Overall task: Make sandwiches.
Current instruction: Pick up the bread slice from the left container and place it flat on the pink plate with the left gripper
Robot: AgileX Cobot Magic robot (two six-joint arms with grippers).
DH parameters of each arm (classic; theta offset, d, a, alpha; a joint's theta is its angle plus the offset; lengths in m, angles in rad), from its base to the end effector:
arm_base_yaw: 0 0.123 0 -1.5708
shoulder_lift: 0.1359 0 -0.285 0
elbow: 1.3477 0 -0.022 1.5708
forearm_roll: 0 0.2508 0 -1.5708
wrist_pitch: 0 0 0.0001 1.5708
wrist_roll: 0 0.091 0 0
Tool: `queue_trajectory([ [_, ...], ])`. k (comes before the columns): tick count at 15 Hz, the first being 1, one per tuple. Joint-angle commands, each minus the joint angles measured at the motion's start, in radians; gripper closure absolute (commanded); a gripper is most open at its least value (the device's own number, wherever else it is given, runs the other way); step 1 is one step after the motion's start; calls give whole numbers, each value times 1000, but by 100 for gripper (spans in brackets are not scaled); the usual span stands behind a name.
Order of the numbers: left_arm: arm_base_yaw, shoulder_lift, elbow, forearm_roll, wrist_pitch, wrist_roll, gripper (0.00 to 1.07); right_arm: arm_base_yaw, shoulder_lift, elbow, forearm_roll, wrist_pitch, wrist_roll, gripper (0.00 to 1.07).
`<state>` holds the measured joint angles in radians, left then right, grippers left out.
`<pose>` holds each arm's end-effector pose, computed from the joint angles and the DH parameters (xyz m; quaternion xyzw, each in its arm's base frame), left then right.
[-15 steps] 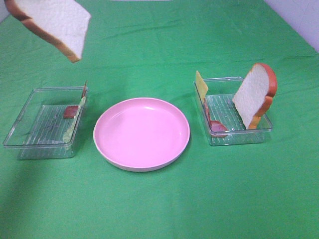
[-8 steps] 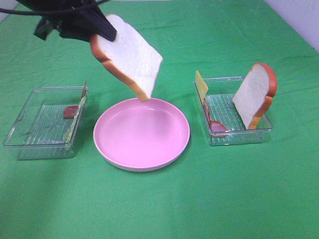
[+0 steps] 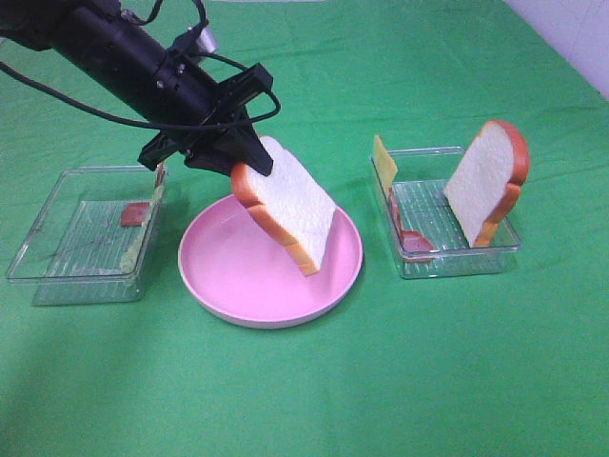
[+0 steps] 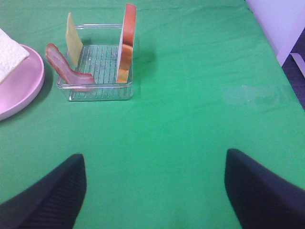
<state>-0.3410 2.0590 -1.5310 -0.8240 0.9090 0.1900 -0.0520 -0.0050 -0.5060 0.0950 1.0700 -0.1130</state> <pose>0.3899 -0.1943 0.1992 0.0366 0.9339 -0.3478 0.0750 -0.0065 0.0079 0.2785 -0.0283 0.8514 0.0043 0.5238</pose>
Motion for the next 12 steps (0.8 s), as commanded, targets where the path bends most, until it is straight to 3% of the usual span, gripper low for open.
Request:
queue_trajectory([
  [1, -5, 23, -2, -21, -7, -5, 107, -7, -13, -1, -4, -9, -12, 31],
  [10, -5, 94, -2, -40, -7, -3, 104, -7, -13, -1, -4, -9, -12, 31],
  [11, -5, 94, -2, -40, -1, -3, 94, -7, -13, -1, -4, -9, -12, 31],
  [12, -5, 88, -2, -38, 18, -6, 63, -7, -13, -1, -4, -9, -12, 31],
])
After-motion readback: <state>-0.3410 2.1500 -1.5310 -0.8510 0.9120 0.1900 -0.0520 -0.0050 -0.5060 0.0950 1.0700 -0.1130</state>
